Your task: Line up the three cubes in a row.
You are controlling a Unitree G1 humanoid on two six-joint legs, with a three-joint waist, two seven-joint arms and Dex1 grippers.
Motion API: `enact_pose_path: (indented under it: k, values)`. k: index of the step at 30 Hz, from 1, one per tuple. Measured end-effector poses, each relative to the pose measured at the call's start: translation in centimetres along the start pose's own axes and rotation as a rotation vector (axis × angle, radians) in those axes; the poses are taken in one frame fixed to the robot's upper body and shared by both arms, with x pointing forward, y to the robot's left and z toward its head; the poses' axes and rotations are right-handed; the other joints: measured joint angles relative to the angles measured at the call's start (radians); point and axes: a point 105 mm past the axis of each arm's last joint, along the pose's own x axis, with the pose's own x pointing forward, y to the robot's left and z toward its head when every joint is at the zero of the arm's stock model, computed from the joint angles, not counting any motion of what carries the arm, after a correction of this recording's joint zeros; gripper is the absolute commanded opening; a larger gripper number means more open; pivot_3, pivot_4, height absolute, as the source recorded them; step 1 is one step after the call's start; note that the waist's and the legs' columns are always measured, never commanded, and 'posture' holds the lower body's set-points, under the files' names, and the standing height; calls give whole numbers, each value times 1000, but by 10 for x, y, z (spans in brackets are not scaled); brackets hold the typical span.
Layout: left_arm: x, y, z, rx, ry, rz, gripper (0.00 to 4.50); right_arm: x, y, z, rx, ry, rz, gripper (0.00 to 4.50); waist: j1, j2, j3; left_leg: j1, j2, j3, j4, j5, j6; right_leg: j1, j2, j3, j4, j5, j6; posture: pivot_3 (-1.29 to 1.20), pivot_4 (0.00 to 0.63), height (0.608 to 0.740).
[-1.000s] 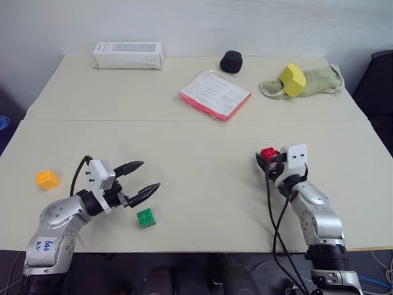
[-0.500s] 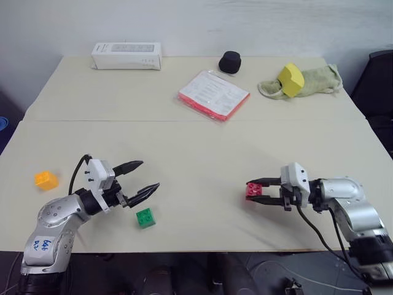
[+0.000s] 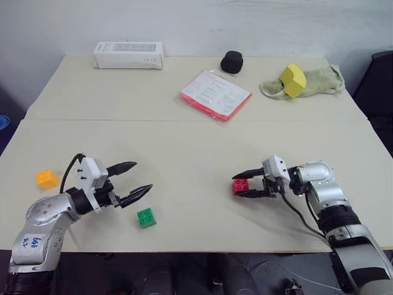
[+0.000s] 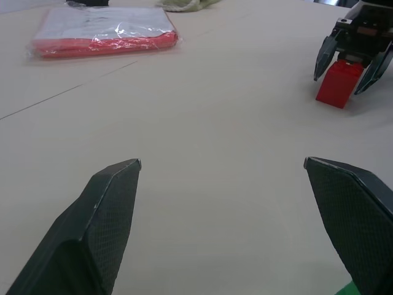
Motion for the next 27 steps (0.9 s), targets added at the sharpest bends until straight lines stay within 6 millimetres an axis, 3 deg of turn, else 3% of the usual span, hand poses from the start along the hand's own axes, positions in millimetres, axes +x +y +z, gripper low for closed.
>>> enact_pose_path:
  k: [4,11,15,20,22,24,27]
  values:
    - [-6,7,4,18,-4,33,4500,-4,-5,14,-50,-43,-26,4461,-1,0,0,0,0,0,0,0,0,0,0,0,0,0,0,0,150,740]
    - [-50,18,-18,-54,59,191,4500,-19,20,45,-100,-142,-109,4461,2,0,0,-1,0,-1,-2,-1,0,-1,0,-1,-2,0,0,0,150,740]
    - [-95,25,-33,-87,101,349,4500,-30,41,45,-39,-215,-211,4461,2,0,0,0,0,-1,-3,-4,4,0,-1,-1,-2,-1,-1,0,150,740]
    - [-157,12,-59,-165,209,473,4500,-38,61,45,1,-283,-261,4461,0,-1,0,2,1,-1,-4,-4,4,0,0,-1,-2,-1,-2,0,150,740]
    - [-171,5,-64,-186,254,448,4500,-37,67,46,41,-297,-236,4461,3,-1,0,1,1,-1,-3,-4,4,0,0,-1,-2,-2,-3,0,150,740]
    - [-174,0,-61,-184,295,376,4500,-37,71,47,39,-291,-213,4461,9,-3,-1,1,0,-3,-3,-5,4,0,-1,-3,-3,-2,-3,0,150,740]
    - [-153,-6,-46,-131,293,209,4500,-36,72,50,18,-292,-196,4461,23,-3,-1,0,0,-3,-3,-7,3,0,-1,-3,-4,-2,-3,0,150,740]
